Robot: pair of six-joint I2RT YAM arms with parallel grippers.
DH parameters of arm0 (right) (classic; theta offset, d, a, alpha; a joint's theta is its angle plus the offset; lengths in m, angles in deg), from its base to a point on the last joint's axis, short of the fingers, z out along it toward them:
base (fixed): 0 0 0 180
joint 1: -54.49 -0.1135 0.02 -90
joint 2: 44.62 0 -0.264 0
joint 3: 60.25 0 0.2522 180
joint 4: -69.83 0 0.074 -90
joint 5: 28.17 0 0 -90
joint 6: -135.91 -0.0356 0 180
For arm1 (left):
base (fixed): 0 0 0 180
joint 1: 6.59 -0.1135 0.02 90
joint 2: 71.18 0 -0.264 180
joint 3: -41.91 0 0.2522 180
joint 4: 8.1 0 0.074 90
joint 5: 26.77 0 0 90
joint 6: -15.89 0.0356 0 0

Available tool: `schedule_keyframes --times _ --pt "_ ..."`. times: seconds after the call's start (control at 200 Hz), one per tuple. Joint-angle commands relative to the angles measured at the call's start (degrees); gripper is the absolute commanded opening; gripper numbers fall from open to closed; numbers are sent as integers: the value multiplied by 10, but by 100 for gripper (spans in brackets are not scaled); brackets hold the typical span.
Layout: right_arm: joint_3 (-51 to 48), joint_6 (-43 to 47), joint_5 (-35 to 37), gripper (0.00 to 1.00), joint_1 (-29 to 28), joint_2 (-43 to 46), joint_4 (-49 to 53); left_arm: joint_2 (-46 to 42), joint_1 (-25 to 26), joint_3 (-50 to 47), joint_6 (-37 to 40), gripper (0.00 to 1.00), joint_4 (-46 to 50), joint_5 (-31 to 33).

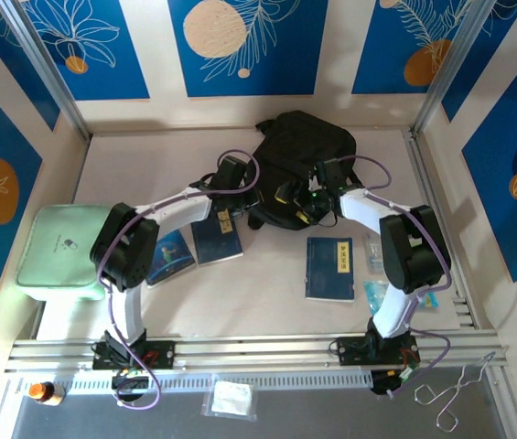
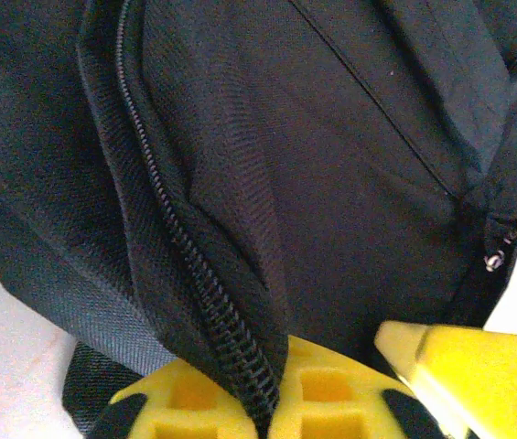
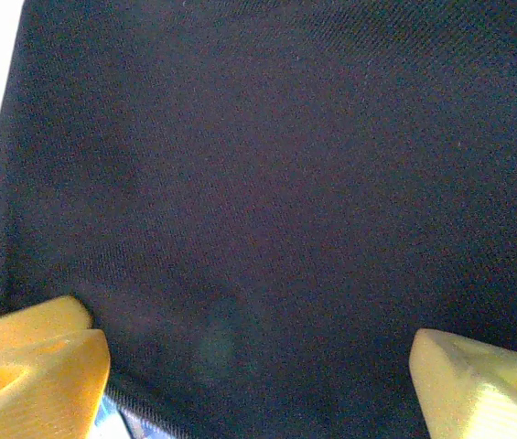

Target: Pack the student bag

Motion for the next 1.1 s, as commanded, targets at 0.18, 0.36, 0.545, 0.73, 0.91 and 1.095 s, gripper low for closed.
schedule_keyframes --times 0.18,0.36,0.545,0.73,0.91,1.095 --pt "5 26 45 87 20 119 62 -123 -28 -9 121 0 110 113" --pt "-10 29 85 86 43 124 99 -189 -44 -53 138 0 145 157" --pt "-2 25 65 77 39 85 99 -207 -48 -106 126 10 158 183" --pt "27 27 47 69 20 41 102 -204 -50 -72 181 0 153 148" --pt "32 20 48 69 15 35 94 -179 -50 31 227 0 175 115" --pt "39 17 39 69 20 33 87 -168 -50 79 252 0 178 81"
